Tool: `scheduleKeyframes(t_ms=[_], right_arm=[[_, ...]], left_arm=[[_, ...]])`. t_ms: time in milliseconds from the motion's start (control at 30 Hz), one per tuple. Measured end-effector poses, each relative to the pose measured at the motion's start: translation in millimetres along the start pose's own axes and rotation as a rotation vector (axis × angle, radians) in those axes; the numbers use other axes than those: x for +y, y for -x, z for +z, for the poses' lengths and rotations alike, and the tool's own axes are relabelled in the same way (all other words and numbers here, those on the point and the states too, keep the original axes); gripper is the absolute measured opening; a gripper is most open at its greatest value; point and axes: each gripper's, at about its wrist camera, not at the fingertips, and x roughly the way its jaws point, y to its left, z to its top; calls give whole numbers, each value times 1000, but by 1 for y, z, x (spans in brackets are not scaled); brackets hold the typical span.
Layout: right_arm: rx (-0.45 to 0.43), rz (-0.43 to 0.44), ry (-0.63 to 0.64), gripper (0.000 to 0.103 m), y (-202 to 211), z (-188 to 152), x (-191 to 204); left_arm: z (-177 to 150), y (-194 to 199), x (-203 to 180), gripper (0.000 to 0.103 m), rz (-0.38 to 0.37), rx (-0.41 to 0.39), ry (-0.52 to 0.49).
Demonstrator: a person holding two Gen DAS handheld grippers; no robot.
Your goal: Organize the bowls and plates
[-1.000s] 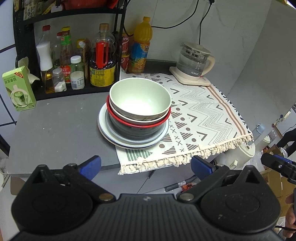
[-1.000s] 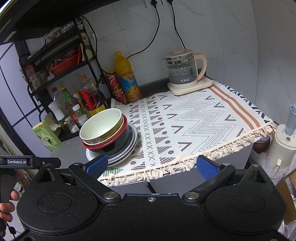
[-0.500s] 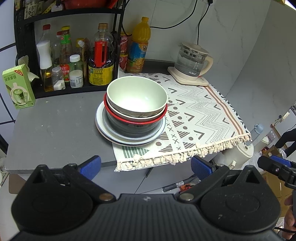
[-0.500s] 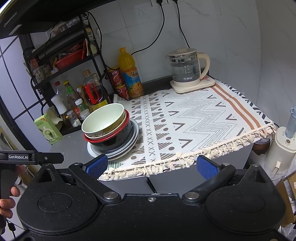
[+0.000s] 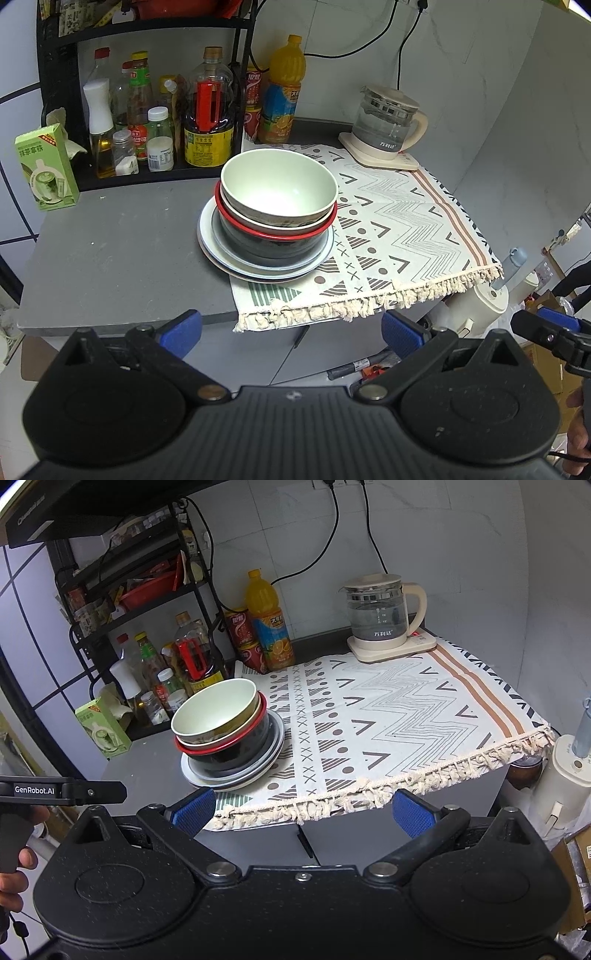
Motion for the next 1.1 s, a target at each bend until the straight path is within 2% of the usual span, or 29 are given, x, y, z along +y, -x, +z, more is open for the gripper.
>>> scheduleKeyframes(t_ms=[1100], right_arm=[[-26,-13,2,103,0,4,-7]], left_arm=[[6,-5,-10,102,-4,-12,-23]])
